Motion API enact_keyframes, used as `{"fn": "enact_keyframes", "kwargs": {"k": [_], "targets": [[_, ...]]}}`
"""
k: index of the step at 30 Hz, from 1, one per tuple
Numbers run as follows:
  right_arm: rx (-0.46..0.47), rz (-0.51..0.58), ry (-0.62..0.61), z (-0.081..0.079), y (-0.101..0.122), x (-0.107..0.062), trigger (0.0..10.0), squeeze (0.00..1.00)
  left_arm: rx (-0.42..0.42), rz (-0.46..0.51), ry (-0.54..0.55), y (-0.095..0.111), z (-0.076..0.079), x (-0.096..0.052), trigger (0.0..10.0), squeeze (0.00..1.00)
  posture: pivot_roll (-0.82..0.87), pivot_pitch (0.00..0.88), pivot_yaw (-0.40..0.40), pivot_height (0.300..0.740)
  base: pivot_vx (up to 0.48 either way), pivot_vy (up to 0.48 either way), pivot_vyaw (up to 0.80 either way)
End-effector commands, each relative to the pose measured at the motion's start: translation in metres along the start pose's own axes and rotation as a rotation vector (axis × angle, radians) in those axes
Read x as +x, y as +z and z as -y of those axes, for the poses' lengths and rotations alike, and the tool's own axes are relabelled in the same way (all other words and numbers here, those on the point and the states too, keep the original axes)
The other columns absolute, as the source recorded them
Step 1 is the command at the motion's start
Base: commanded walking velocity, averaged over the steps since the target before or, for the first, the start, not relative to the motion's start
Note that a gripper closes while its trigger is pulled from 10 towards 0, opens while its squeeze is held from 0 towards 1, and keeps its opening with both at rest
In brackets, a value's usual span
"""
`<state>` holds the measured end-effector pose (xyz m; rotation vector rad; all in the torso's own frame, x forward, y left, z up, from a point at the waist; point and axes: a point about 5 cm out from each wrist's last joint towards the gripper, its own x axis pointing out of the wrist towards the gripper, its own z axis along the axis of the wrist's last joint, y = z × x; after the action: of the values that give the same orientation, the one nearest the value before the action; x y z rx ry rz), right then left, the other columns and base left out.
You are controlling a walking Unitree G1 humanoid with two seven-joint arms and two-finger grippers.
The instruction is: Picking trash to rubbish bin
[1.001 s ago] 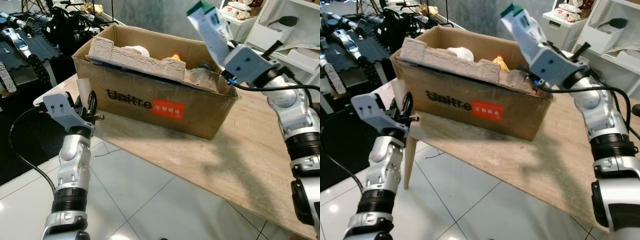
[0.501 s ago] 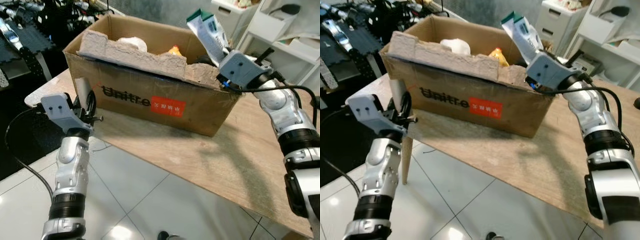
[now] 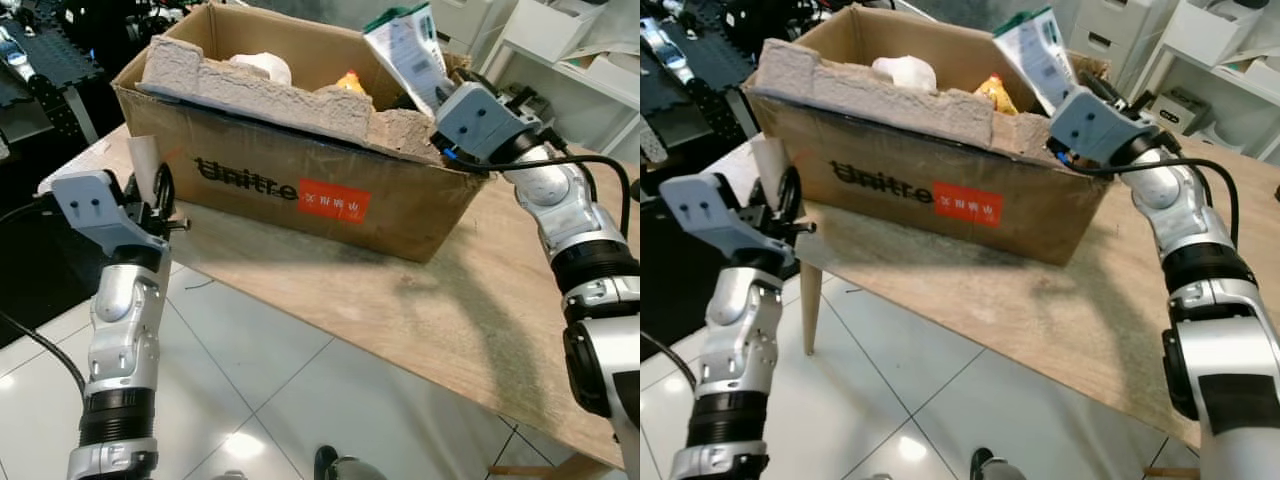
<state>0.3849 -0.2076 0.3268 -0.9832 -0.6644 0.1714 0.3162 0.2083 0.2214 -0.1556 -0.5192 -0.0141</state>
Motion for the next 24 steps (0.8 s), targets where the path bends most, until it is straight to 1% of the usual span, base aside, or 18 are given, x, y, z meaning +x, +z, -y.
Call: {"fn": "enact_keyframes", "kwargs": {"k": [1, 2, 3, 4, 5, 6, 7, 10, 11, 13, 14, 16, 17, 18, 20, 21, 23, 24], "targets": [[0.003, 0.02, -0.041, 0.007, 0.002, 0.0, 10.0, 1.0, 0.018, 0.01, -0.001, 0.006, -0.003, 0.002, 10.0, 0.0, 0.08, 0.212, -0.08, 0.74, 0.0, 0.0, 0.0], [0.003, 0.02, -0.041, 0.007, 0.002, 0.0, 10.0, 1.0, 0.018, 0.01, -0.001, 0.006, -0.003, 0.002, 10.0, 0.0, 0.08, 0.212, -0.08, 0.74, 0.0, 0.0, 0.0], [0.007, 0.024, -0.053, 0.009, 0.002, 0.001, 10.0, 0.82, 0.018, 0.014, 0.0, 0.008, -0.003, 0.003, 10.0, 0.0, 0.08, 0.211, -0.079, 0.74, 0.0, 0.0, 0.0], [0.013, 0.027, -0.075, 0.012, 0.002, 0.001, 10.0, 0.23, 0.018, 0.021, 0.0, 0.01, -0.003, 0.004, 10.0, 0.0, 0.08, 0.206, -0.08, 0.74, 0.0, 0.0, 0.0], [0.013, 0.027, -0.075, 0.012, 0.002, 0.001, 10.0, 0.23, 0.018, 0.021, 0.0, 0.01, -0.003, 0.004, 10.0, 0.0, 0.08, 0.206, -0.08, 0.74, 0.0, 0.0, 0.0], [0.02, 0.03, -0.091, 0.014, 0.003, 0.001, 10.0, 0.07, 0.019, 0.024, 0.0, 0.011, -0.003, 0.005, 10.0, 0.0, 0.08, 0.202, -0.08, 0.74, 0.0, 0.0, 0.0], [0.031, 0.035, -0.112, 0.017, 0.003, 0.001, 10.0, 0.0, 0.02, 0.027, -0.001, 0.013, -0.003, 0.006, 10.0, 0.0, 0.08, 0.202, -0.08, 0.74, 0.0, 0.0, 0.0], [0.099, 0.06, -0.168, 0.025, 0.006, 0.001, 10.0, 0.0, 0.022, 0.041, 0.001, 0.016, -0.004, 0.007, 10.0, 0.0, 0.08, 0.195, -0.08, 0.74, 0.0, 0.0, 0.0], [0.302, 0.115, -0.242, 0.033, 0.01, 0.001, 10.0, 0.0, 0.029, 0.067, 0.012, 0.024, -0.007, 0.01, 10.0, 0.0, 0.08, 0.191, -0.081, 0.74, 0.0, 0.0, 0.0], [0.302, 0.115, -0.242, 0.033, 0.01, 0.001, 10.0, 0.0, 0.029, 0.067, 0.012, 0.024, -0.007, 0.01, 10.0, 0.0, 0.08, 0.191, -0.081, 0.74, 0.0, 0.0, 0.0], [0.382, 0.139, -0.263, 0.035, 0.011, 0.001, 10.0, 0.0, 0.031, 0.075, 0.016, 0.026, -0.009, 0.011, 10.0, 0.0, 0.08, 0.19, -0.081, 0.74, 0.0, 0.0, 0.0], [0.649, 0.246, -0.296, 0.036, 0.018, 0.0, 10.0, 0.0, 0.027, 0.104, 0.039, 0.035, -0.015, 0.014, 10.0, 0.0, 0.08, 0.183, -0.079, 0.74, 0.0, 0.0, 0.0], [0.649, 0.246, -0.296, 0.036, 0.018, 0.0, 10.0, 0.0, 0.027, 0.104, 0.039, 0.035, -0.015, 0.014, 10.0, 0.0, 0.08, 0.183, -0.079, 0.74, 0.0, 0.0, 0.0], [0.77, 0.313, -0.287, 0.034, 0.024, -0.002, 10.0, 0.0, 0.033, 0.119, 0.048, 0.039, -0.018, 0.015, 10.0, 0.0, 0.08, 0.182, -0.078, 0.74, 0.0, 0.0, 0.0], [0.917, 0.408, -0.242, 0.028, 0.033, -0.007, 10.0, 0.0, 0.045, 0.14, 0.063, 0.046, -0.024, 0.017, 10.0, 0.0, 0.08, 0.179, -0.076, 0.74, 0.0, 0.0, 0.0], [0.917, 0.408, -0.242, 0.028, 0.033, -0.007, 10.0, 0.0, 0.045, 0.14, 0.063, 0.046, -0.024, 0.017, 10.0, 0.0, 0.08, 0.179, -0.076, 0.74, 0.0, 0.0, 0.0], [1.09, 0.512, -0.105, 0.007, 0.047, -0.021, 10.0, 0.0, 0.057, 0.17, 0.089, 0.055, -0.033, 0.02, 10.0, 0.0, 0.07, 0.171, -0.075, 0.74, 0.0, 0.0, 0.0], [1.09, 0.512, -0.105, 0.007, 0.047, -0.021, 10.0, 0.0, 0.057, 0.17, 0.089, 0.055, -0.033, 0.02, 10.0, 0.0, 0.07, 0.171, -0.075, 0.74, 0.0, 0.0, 0.0]]}}
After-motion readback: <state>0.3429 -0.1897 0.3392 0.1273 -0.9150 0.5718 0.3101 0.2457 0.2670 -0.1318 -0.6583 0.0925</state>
